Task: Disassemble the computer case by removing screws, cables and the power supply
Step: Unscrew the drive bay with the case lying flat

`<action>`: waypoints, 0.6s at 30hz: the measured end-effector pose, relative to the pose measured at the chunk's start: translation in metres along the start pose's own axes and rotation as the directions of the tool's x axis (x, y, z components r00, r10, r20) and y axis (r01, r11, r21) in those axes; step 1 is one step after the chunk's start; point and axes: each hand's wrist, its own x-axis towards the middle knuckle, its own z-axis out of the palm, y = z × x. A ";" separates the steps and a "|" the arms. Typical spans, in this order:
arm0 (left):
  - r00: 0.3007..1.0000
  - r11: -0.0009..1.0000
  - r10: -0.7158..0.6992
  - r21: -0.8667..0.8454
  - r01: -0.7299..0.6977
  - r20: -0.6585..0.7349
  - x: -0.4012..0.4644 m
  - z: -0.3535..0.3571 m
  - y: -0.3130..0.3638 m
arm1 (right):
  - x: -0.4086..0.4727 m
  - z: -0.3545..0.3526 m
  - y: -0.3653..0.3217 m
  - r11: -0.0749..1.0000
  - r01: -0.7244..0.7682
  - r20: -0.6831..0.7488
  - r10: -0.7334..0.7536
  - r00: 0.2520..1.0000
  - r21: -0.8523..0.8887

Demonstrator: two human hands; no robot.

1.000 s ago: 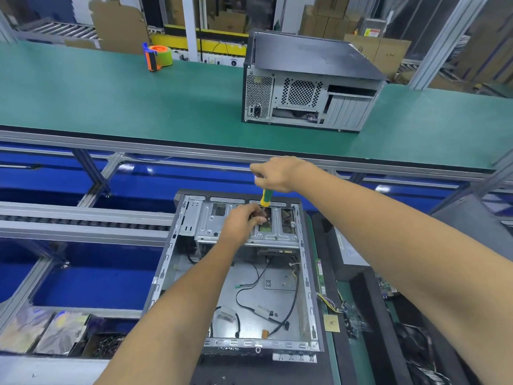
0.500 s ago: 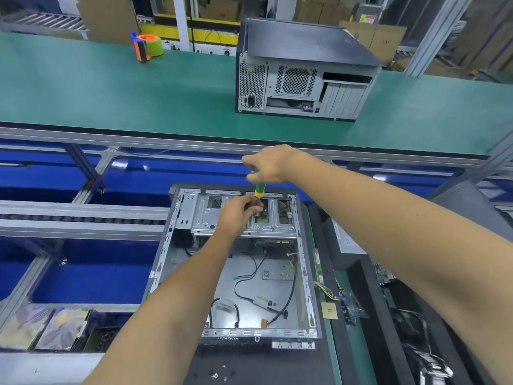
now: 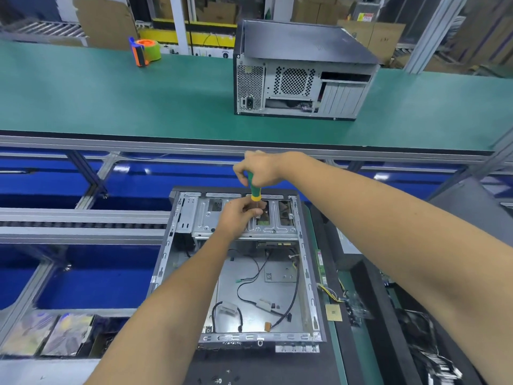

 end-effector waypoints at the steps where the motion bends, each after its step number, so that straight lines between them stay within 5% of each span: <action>1: 1.000 1.000 -0.005 -0.006 0.005 0.008 -0.001 0.000 0.000 | 0.000 -0.001 0.000 1.000 -0.007 0.011 0.007 1.000 -0.012; 8: 0.999 0.998 -0.031 0.045 0.033 -0.042 0.000 0.003 0.002 | 0.003 0.004 -0.007 0.905 -0.172 -0.186 0.105 0.977 -0.388; 13: 0.996 0.998 -0.055 0.033 0.058 -0.069 0.000 0.004 0.004 | 0.003 -0.006 -0.004 0.976 -0.160 -0.059 0.153 0.986 -0.149; 18: 0.998 0.999 -0.041 -0.028 0.039 -0.038 -0.001 0.002 0.004 | -0.001 -0.002 -0.003 1.000 -0.007 0.033 0.008 0.999 -0.022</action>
